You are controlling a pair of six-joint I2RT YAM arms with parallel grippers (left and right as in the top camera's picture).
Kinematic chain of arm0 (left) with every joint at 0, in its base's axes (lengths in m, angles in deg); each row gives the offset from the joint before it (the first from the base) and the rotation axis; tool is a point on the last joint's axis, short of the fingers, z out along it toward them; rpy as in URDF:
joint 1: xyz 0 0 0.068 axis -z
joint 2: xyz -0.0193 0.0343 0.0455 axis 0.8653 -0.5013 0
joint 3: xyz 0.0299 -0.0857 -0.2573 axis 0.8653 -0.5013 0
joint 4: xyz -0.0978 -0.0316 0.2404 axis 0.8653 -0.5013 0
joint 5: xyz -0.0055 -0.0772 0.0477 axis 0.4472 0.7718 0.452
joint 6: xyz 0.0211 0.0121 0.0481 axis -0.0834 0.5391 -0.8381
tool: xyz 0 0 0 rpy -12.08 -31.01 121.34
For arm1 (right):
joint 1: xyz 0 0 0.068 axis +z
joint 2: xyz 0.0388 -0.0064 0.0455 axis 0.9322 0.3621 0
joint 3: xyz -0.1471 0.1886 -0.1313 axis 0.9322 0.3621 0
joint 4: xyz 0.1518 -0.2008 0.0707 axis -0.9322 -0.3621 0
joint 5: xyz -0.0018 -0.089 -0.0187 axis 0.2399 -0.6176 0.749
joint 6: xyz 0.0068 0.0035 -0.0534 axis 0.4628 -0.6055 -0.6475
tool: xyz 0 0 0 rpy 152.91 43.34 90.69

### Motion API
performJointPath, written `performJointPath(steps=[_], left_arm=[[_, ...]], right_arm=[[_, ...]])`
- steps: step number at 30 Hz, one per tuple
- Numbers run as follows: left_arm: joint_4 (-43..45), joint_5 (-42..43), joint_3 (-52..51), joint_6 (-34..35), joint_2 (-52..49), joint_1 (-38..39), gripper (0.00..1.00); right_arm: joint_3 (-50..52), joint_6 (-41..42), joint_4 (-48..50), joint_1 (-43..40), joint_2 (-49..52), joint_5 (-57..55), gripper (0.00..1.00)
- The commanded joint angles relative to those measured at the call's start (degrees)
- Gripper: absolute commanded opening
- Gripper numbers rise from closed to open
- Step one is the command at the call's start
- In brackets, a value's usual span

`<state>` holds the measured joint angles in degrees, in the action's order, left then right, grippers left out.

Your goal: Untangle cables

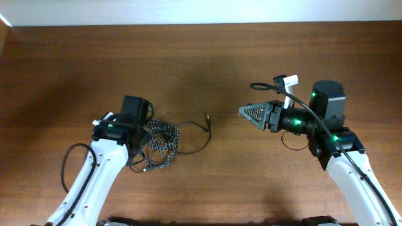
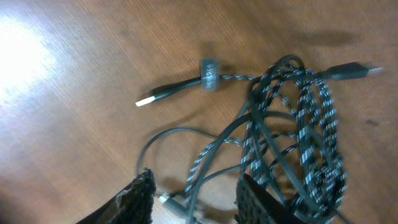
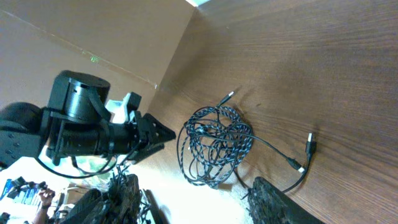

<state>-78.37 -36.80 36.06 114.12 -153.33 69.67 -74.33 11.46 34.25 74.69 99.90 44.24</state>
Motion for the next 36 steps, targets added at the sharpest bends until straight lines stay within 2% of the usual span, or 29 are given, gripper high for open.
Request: performJointPath(steps=[1, 2, 3, 6, 7, 9, 12, 14, 17, 21, 23, 26, 27, 28, 32, 33, 35, 36], left_arm=[[7.0, 1.6, -6.0, -0.1, 0.1, -0.3, 0.5], [11.6, 2.0, -8.5, -0.1, 0.1, -0.3, 0.56], [15.9, 2.0, -10.2, -0.1, 0.1, -0.3, 0.54], [23.7, 3.4, -12.5, -0.1, 0.1, -0.3, 0.22], [24.4, 4.1, -12.5, -0.1, 0.0, -0.3, 0.0], [24.0, 5.7, -12.4, -1.5, 0.2, -0.3, 0.0], [22.0, 14.2, -7.7, -21.6, 7.6, -0.3, 0.0], [22.1, 26.7, -2.4, -36.7, 17.0, -0.3, 0.0], [22.6, 27.6, 0.2, -34.9, 29.2, -0.3, 0.0], [22.6, 35.8, 0.2, -35.3, 37.9, -0.3, 0.0], [24.0, 41.5, 0.2, -35.7, 38.8, -0.3, 0.0], [24.8, 45.7, 0.2, -35.8, 38.8, -0.3, 0.0], [24.9, 47.6, 0.2, -38.4, 38.8, -0.3, 0.0], [24.9, 50.7, 0.2, -40.2, 38.7, -0.3, 0.0], [24.5, 53.4, 0.2, -41.8, 38.4, -0.3, 0.0], [24.5, 53.5, 0.2, -41.7, 37.9, -0.3, 0.0], [24.5, 54.1, 0.2, -41.7, 36.9, -0.3, 0.0], [24.5, 56.6, 0.2, -41.7, 36.1, -0.3, 0.0]], right_arm=[[-0.1, -1.2, 0.1, -0.2, 0.1, 0.4, 0.58], [-0.1, -1.1, 0.0, -0.2, 0.1, 0.3, 0.58], [-0.1, -1.1, 0.1, -0.2, 0.1, 0.3, 0.58], [-0.1, -1.1, 0.1, -0.2, 0.1, 0.3, 0.58], [-0.1, -1.1, 0.0, -0.2, 0.1, 0.3, 0.58], [-0.1, -1.1, 0.0, -0.2, 0.1, 0.3, 0.58], [-0.1, -5.4, -5.5, -0.2, 0.1, 0.3, 0.65], [-0.1, -5.4, -8.6, 0.1, 0.1, 0.3, 0.7], [-0.1, -5.4, -10.8, 5.7, 0.1, 0.3, 0.7], [-0.1, -5.2, -9.1, 14.9, 0.2, -7.7, 0.7], [-0.1, -5.4, -2.7, 16.3, 0.2, -7.5, 0.7], [-0.1, -13.7, 4.1, 18.4, 0.2, 2.1, 0.68], [-0.1, -16.6, 5.4, 19.4, 0.2, 3.1, 0.61], [-0.1, -19.9, 6.3, 20.3, 0.2, 3.1, 0.58], [-0.1, -25.6, 10.9, 22.7, 0.2, 3.1, 0.64], [-0.1, -29.3, 11.4, 23.4, 0.2, 3.0, 0.61], [-0.1, -29.9, 12.2, 24.3, 0.2, 2.9, 0.54], [-0.1, -31.1, 12.9, 25.2, 0.2, 2.1, 0.45]])
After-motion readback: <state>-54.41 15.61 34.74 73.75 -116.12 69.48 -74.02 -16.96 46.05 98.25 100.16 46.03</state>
